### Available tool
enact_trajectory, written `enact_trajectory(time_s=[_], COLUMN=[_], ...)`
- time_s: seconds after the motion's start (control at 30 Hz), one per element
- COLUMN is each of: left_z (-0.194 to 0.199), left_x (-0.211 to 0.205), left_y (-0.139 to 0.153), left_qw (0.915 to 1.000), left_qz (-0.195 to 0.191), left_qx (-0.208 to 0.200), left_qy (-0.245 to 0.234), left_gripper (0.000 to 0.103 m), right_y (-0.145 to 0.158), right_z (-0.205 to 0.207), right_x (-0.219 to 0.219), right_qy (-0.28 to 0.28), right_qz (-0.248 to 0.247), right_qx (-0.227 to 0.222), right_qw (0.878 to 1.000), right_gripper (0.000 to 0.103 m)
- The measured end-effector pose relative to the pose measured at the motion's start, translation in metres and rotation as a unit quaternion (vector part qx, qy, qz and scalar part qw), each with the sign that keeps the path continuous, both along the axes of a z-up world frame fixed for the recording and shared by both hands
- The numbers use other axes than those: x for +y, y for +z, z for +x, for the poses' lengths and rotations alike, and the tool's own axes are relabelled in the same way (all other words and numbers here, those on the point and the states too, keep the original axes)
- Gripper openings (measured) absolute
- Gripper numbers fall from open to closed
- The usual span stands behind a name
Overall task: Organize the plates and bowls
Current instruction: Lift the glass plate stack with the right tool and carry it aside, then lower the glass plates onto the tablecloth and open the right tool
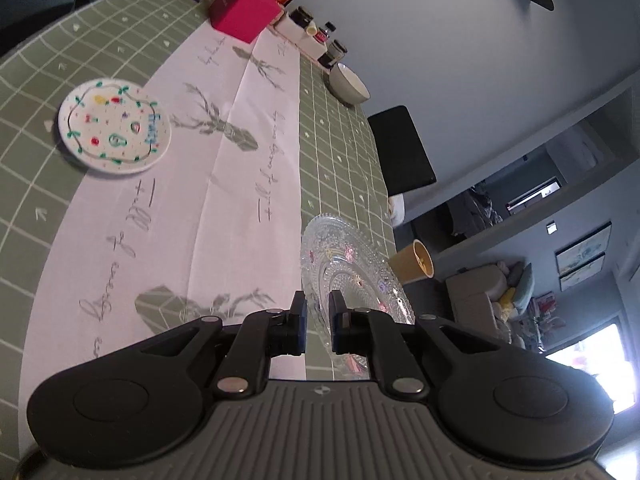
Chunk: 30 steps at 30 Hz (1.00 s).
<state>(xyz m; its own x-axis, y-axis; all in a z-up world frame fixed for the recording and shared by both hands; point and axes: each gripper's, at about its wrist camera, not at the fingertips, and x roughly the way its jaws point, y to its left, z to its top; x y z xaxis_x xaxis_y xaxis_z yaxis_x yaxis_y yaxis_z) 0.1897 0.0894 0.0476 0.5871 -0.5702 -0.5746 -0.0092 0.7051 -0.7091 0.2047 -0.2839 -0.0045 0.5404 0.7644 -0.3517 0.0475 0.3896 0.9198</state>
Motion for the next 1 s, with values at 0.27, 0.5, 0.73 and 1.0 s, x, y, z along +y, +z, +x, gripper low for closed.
enact_trajectory(time_s=[0.27, 0.5, 0.73, 1.0], left_z=[-0.029, -0.05, -0.066, -0.072], left_x=[-0.011, -0.03, -0.046, -0.058], left_y=[-0.023, -0.04, -0.047, -0.044], left_qw=[0.9985, 0.993, 0.9824, 0.9722], left_qz=[0.003, 0.045, 0.109, 0.173], left_qx=[0.025, 0.049, 0.036, 0.003], left_qy=[-0.048, -0.098, -0.148, -0.158], left_gripper=[0.011, 0.014, 0.016, 0.018], right_y=[-0.017, -0.043, -0.069, -0.08], right_z=[-0.064, -0.11, -0.143, -0.144], right_x=[-0.012, -0.022, -0.024, -0.021], right_qy=[-0.013, -0.033, -0.049, -0.049], right_qz=[-0.007, -0.007, 0.009, 0.013], right_qx=[0.003, 0.032, 0.057, 0.075], right_qw=[1.0, 0.999, 0.997, 0.996], right_gripper=[0.014, 0.014, 0.014, 0.014])
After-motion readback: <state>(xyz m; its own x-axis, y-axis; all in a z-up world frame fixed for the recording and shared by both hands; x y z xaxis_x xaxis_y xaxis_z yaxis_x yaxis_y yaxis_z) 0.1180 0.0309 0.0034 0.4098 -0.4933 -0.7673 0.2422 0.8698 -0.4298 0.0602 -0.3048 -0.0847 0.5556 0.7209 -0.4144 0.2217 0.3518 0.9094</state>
